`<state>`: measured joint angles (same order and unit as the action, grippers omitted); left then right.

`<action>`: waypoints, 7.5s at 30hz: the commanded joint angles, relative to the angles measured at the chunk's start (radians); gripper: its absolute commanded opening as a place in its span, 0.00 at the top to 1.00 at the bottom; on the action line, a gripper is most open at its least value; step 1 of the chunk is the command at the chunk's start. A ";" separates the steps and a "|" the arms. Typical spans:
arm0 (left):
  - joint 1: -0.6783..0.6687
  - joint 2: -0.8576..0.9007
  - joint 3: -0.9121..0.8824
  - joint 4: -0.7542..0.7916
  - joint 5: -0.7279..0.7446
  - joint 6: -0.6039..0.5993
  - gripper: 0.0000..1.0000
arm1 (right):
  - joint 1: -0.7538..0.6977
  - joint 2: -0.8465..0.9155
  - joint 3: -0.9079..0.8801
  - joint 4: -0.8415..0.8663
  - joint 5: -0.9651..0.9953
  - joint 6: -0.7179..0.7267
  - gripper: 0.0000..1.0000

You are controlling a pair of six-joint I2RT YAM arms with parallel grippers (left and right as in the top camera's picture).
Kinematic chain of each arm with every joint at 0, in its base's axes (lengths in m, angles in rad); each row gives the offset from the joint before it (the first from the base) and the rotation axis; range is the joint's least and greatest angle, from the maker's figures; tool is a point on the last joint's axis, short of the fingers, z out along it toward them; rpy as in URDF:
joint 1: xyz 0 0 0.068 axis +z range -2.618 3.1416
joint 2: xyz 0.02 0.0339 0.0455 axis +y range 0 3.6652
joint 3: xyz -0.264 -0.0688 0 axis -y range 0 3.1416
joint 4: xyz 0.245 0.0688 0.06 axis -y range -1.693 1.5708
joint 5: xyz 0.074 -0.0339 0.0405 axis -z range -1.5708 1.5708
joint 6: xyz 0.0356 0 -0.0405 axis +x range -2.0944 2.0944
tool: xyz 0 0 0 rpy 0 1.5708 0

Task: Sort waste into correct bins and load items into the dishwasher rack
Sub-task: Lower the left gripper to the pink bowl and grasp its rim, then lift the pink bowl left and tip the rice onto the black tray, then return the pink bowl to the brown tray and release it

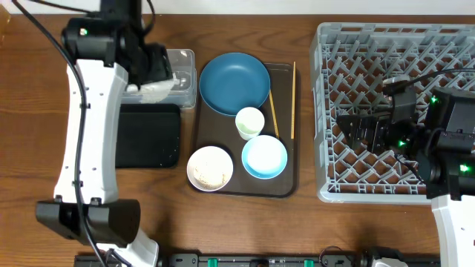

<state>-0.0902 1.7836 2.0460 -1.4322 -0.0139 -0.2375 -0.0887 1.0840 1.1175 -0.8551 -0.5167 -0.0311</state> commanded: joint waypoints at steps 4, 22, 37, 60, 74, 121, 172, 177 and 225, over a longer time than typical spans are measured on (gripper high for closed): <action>-0.085 -0.023 -0.075 -0.125 0.029 -0.032 0.25 | -0.002 -0.004 0.023 0.004 -0.004 -0.011 0.01; -0.320 -0.444 -0.965 0.436 0.302 0.163 0.25 | -0.002 -0.004 0.023 0.006 -0.004 -0.011 0.01; -0.472 -0.243 -1.043 0.552 0.297 0.336 0.33 | -0.002 -0.004 0.023 -0.005 -0.004 -0.007 0.01; -0.518 -0.145 -1.057 0.632 0.203 0.209 0.64 | -0.002 -0.004 0.023 -0.014 -0.004 -0.007 0.01; -0.534 -0.145 -1.091 0.673 0.098 0.088 0.81 | -0.002 -0.004 0.023 -0.017 -0.004 -0.008 0.01; -0.409 -0.292 -0.949 0.662 0.193 -0.001 0.94 | -0.002 -0.004 0.023 -0.025 -0.004 -0.008 0.01; 0.761 0.032 -0.948 0.955 1.587 -0.210 0.94 | -0.002 -0.004 0.023 -0.039 -0.003 -0.008 0.01; 0.764 0.032 -0.948 0.972 1.585 -0.338 0.94 | -0.002 -0.004 0.023 -0.046 -0.003 -0.008 0.01; -0.433 -0.409 -0.997 0.586 0.187 -0.140 0.94 | -0.002 -0.004 0.023 -0.047 -0.003 -0.008 0.01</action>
<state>-0.4648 1.3155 1.0637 -0.8513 0.2893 -0.3916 -0.0887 1.0840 1.1202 -0.9009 -0.5163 -0.0338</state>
